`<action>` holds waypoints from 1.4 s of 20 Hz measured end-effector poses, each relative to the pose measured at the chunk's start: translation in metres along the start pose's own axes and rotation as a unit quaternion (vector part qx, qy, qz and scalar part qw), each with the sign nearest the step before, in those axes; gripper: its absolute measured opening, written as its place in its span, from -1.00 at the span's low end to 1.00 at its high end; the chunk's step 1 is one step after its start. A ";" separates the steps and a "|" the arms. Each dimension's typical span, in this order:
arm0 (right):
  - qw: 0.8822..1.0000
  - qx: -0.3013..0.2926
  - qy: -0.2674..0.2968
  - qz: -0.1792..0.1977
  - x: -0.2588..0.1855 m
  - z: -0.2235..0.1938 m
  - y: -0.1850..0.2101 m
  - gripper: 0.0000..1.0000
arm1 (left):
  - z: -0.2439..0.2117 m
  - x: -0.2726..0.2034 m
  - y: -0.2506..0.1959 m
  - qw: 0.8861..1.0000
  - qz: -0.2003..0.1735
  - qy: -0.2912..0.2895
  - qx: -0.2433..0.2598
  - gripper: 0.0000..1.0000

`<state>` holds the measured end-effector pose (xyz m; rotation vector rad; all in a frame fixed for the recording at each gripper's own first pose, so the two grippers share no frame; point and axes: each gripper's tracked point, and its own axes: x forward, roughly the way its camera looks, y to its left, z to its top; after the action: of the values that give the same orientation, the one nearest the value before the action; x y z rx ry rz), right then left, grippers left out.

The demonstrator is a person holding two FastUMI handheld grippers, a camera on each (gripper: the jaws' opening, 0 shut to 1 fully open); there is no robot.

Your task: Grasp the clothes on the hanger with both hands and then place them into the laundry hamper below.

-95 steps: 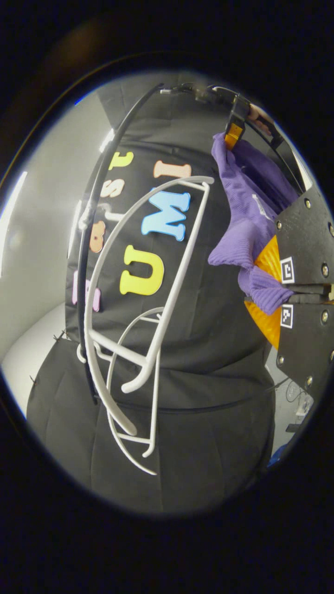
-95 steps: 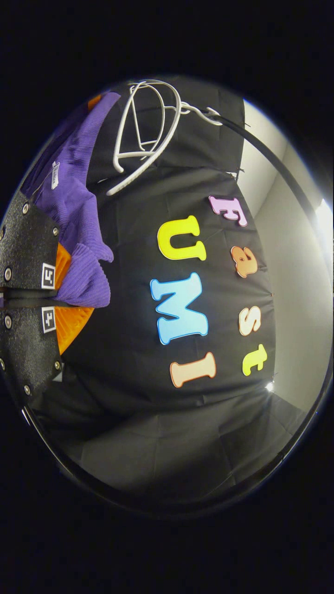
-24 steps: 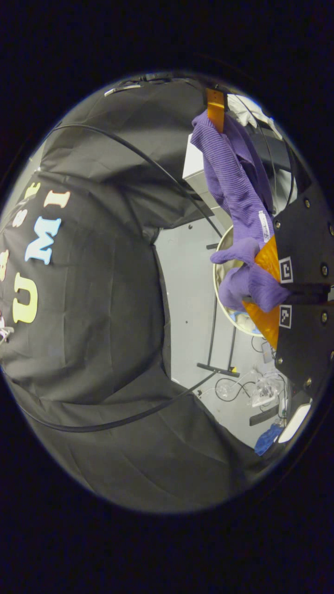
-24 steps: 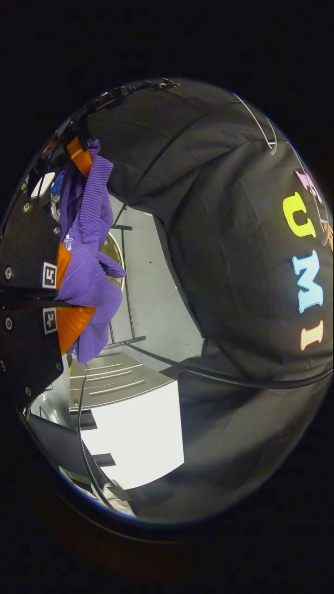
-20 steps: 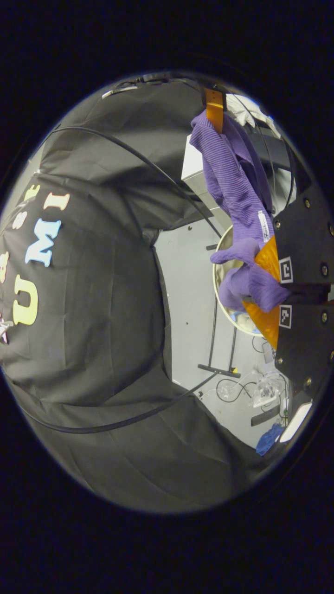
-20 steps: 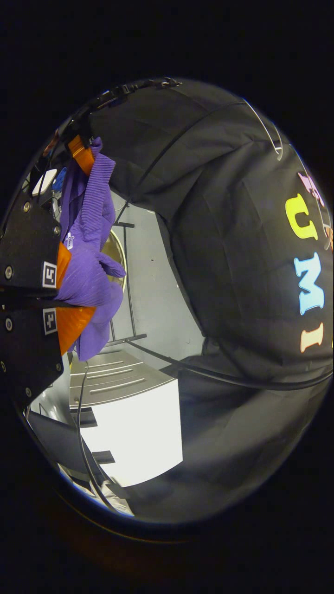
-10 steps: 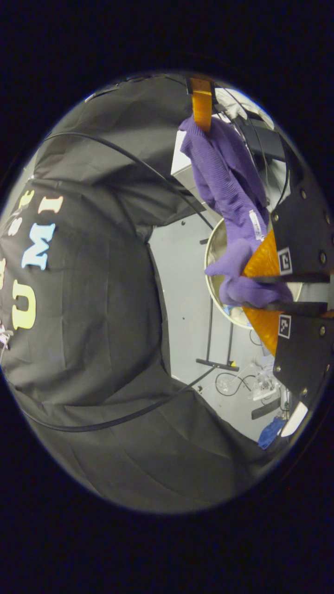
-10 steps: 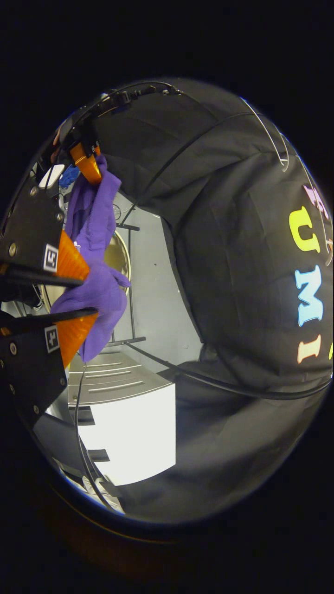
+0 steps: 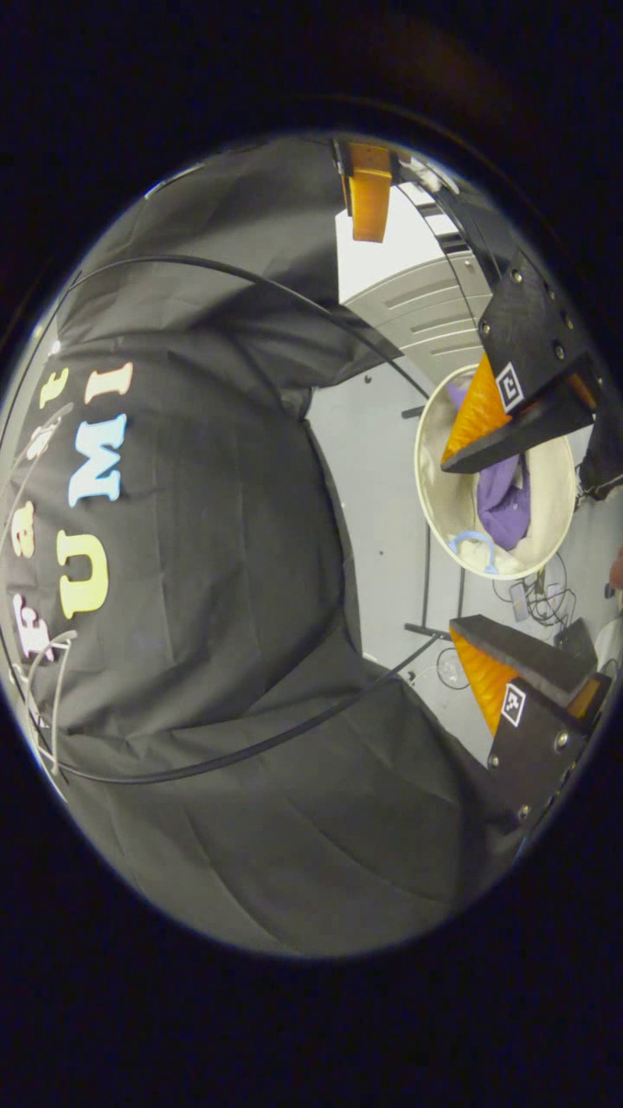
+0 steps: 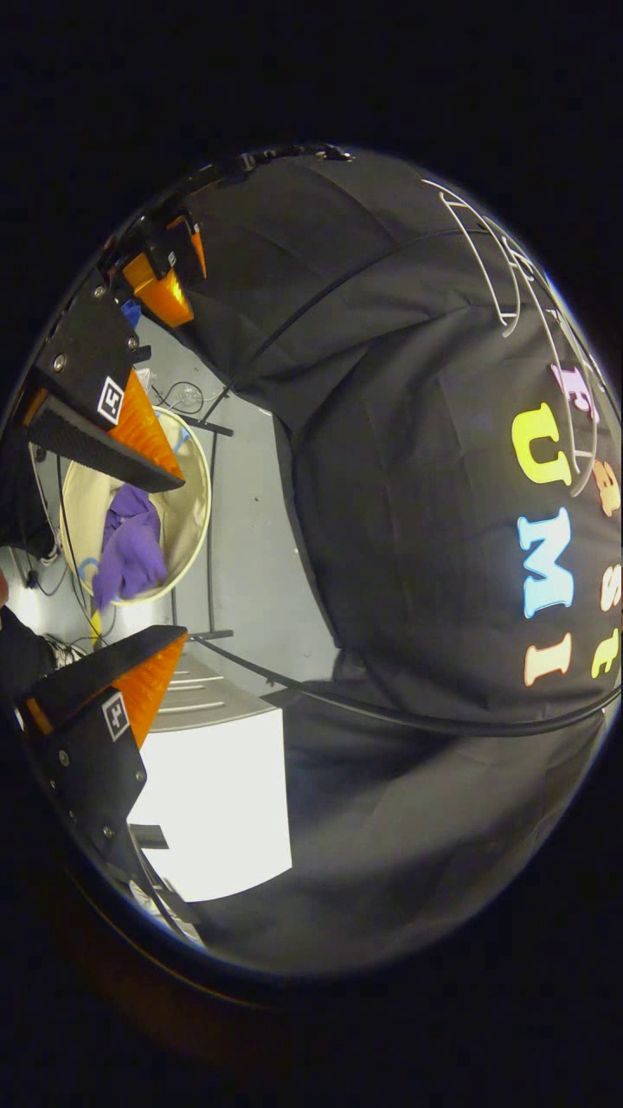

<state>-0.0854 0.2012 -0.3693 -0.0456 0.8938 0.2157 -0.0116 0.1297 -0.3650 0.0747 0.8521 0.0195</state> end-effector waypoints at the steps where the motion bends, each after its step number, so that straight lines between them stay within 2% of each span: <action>1: 1.000 -0.002 -0.011 0.005 -0.004 0.006 -0.011 0.92 | 0.010 -0.012 -0.007 1.000 0.008 -0.014 -0.016 0.92; 3: 0.999 -0.007 -0.033 0.017 -0.017 0.022 -0.035 0.92 | 0.032 -0.040 -0.020 0.998 0.032 -0.039 -0.042 1.00; 5: 0.998 -0.007 -0.063 0.025 -0.032 0.042 -0.064 0.92 | 0.059 -0.069 -0.033 0.994 0.061 -0.069 -0.062 0.92; 7: 0.995 -0.011 -0.096 0.034 -0.047 0.068 -0.091 0.92 | 0.087 -0.095 -0.056 0.989 0.074 -0.100 -0.077 0.92; 8: 0.993 -0.016 -0.113 0.037 -0.054 0.080 -0.105 0.91 | 0.100 -0.107 -0.067 0.987 0.079 -0.117 -0.078 0.80; 9: 0.990 -0.022 -0.130 0.040 -0.061 0.091 -0.118 0.91 | 0.115 -0.119 -0.079 0.985 0.083 -0.134 -0.077 0.79; 10: 0.988 -0.027 -0.145 0.042 -0.070 0.101 -0.129 0.91 | 0.127 -0.130 -0.092 0.982 0.083 -0.149 -0.076 1.00; 15: 0.972 -0.037 -0.228 0.032 -0.113 0.152 -0.158 0.92 | 0.197 -0.183 -0.148 0.973 0.057 -0.214 -0.065 1.00; 17: 0.964 -0.028 -0.265 0.020 -0.134 0.180 -0.161 0.92 | 0.244 -0.214 -0.160 0.962 0.048 -0.265 -0.052 1.00; 21: 0.939 -0.028 -0.342 -0.009 -0.178 0.240 -0.167 0.92 | 0.308 -0.279 -0.137 0.928 0.035 -0.362 -0.078 1.00; 22: 0.933 -0.028 -0.357 -0.013 -0.190 0.252 -0.168 1.00 | 0.318 -0.293 -0.129 0.921 0.031 -0.378 -0.089 1.00; 23: 0.927 -0.026 -0.374 -0.018 -0.201 0.261 -0.169 0.83 | 0.325 -0.305 -0.122 0.916 0.025 -0.389 -0.097 1.00; 25: 0.916 -0.019 -0.400 -0.027 -0.219 0.281 -0.174 0.91 | 0.335 -0.318 -0.111 0.915 0.012 -0.392 -0.100 1.00; 28: 0.912 0.006 -0.409 -0.040 -0.233 0.290 -0.182 0.83 | 0.336 -0.336 -0.081 0.916 0.028 -0.393 -0.075 1.00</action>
<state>0.0337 0.0219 -0.0152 0.0210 0.0537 0.1306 0.0188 0.0135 0.1017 -0.0398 0.0379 0.1015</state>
